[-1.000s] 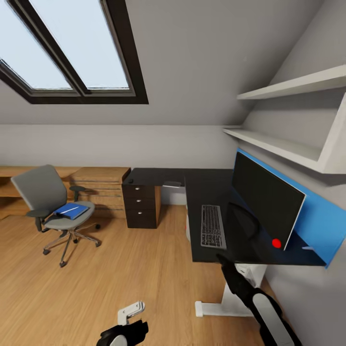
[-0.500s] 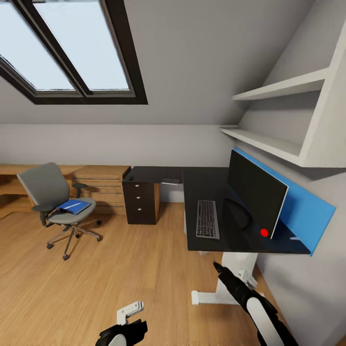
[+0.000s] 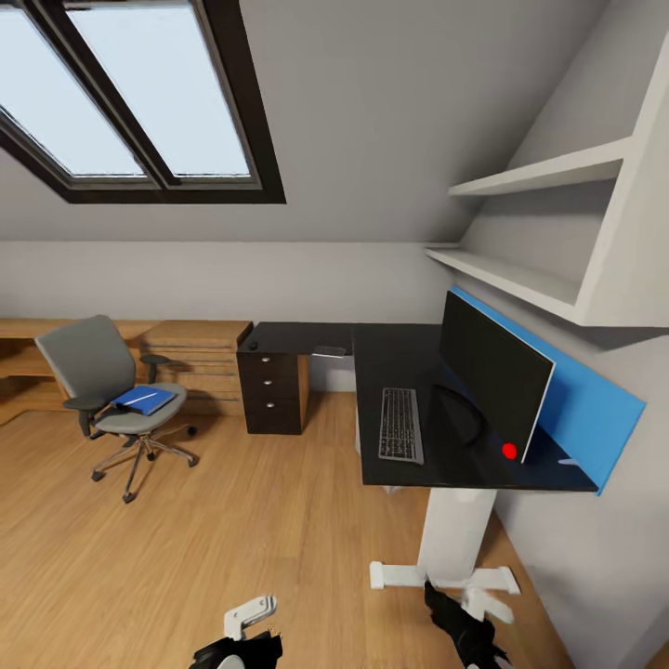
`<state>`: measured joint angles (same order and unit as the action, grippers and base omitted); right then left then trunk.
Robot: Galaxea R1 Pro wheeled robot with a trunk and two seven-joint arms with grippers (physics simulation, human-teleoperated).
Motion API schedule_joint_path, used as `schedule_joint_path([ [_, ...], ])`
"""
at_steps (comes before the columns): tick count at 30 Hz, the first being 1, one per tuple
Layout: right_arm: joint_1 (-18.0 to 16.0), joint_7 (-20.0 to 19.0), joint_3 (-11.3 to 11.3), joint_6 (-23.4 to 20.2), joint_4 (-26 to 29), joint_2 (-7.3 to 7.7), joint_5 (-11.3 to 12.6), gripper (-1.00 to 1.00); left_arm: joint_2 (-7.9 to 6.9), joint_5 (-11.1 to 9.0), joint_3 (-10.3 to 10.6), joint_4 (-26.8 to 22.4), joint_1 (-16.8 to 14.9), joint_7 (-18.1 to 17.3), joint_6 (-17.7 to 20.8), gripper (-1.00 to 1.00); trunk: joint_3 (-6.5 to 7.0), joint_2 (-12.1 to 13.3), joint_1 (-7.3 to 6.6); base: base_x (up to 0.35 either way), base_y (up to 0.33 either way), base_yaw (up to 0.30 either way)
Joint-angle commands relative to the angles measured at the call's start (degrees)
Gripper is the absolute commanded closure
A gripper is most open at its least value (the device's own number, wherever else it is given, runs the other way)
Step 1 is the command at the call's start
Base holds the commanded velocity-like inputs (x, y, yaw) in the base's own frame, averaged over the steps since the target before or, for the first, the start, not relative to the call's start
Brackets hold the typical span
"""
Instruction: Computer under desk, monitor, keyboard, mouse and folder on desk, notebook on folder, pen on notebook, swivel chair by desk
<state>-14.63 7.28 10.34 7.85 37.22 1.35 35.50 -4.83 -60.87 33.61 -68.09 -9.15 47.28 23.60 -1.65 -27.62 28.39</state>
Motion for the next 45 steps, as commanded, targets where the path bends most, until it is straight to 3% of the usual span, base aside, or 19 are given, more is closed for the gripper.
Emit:
schedule_joint_path([
  [1, -0.06, 0.39, 1.49, 2.53, -4.65, -0.02, -2.14, -1.0, -0.07, -0.2, 0.61, 2.35, -0.05, 0.34, -0.61, -1.0, 0.06, 0.3, -0.19, 0.0, 0.0, 0.0],
  [5, -0.05, 0.31, 2.9, 4.49, -11.48, -0.25, -6.42, -1.0, -0.08, 0.7, 3.84, 6.84, -0.01, 0.26, -3.41, -1.0, 0.78, 1.9, -1.07, 0.0, 0.0, 0.0],
  [7, -0.03, 0.09, 3.24, 5.5, -13.7, -0.27, -8.24, -1.0, -0.1, 1.15, 6.54, 9.21, 0.0, 0.21, -6.64, -1.0, 1.14, 2.7, -1.51, 0.0, 0.0, 0.0],
  [14, 0.15, -0.3, 3.92, 8.93, -16.99, -0.55, -10.67, -1.0, -0.03, 1.59, 13.75, 16.43, 0.01, -0.6, -15.76, -1.0, 2.03, 4.7, -2.6, 0.0, 0.0, 0.0],
  [16, 0.19, -0.6, 4.39, 10.77, -20.0, -1.19, -11.62, -1.0, 0.12, 1.95, 19.41, 20.18, 0.01, -1.25, -19.54, -1.0, 2.03, 4.7, -2.6, 0.0, 0.0, 0.0],
  [18, 0.2, -0.82, 4.56, 11.62, -21.36, -1.8, -11.96, -1.0, 0.17, 2.02, 21.98, 21.34, 0.01, -1.4, -20.85, -1.0, 2.03, 4.7, -2.6, 0.0, 0.0, 0.0],
  [23, 0.21, -1.11, 4.68, 13.93, -23.5, -3.0, -12.43, -1.0, 0.3, 1.95, 25.91, 22.91, 0.01, -1.59, -22.72, -1.0, 2.03, 4.7, -2.6, 0.0, 0.0, 0.0],
  [35, 0.22, -1.28, 4.68, 15.55, -24.62, -3.5, -12.44, -1.0, 0.34, 1.7, 27.08, 25.45, 0.01, -1.78, -23.89, -1.0, 2.03, 4.7, -2.6, 0.0, 0.017, 0.0],
  [40, 0.22, -1.3, 4.75, 15.63, -24.73, -3.81, -12.4, -1.0, 0.91, 1.6, 26.96, 28.29, 0.01, -5.11, -25.91, -1.0, 2.03, 4.7, -2.6, 0.0, 0.27, 0.0],
  [45, 0.22, -1.31, 4.63, 18.19, -25.55, -5.95, -12.56, -1.0, 1.04, 1.71, 27.02, 28.51, 0.01, -5.75, -26.13, -1.0, 2.02, 4.7, -2.6, 0.0, 0.299, -0.013],
])
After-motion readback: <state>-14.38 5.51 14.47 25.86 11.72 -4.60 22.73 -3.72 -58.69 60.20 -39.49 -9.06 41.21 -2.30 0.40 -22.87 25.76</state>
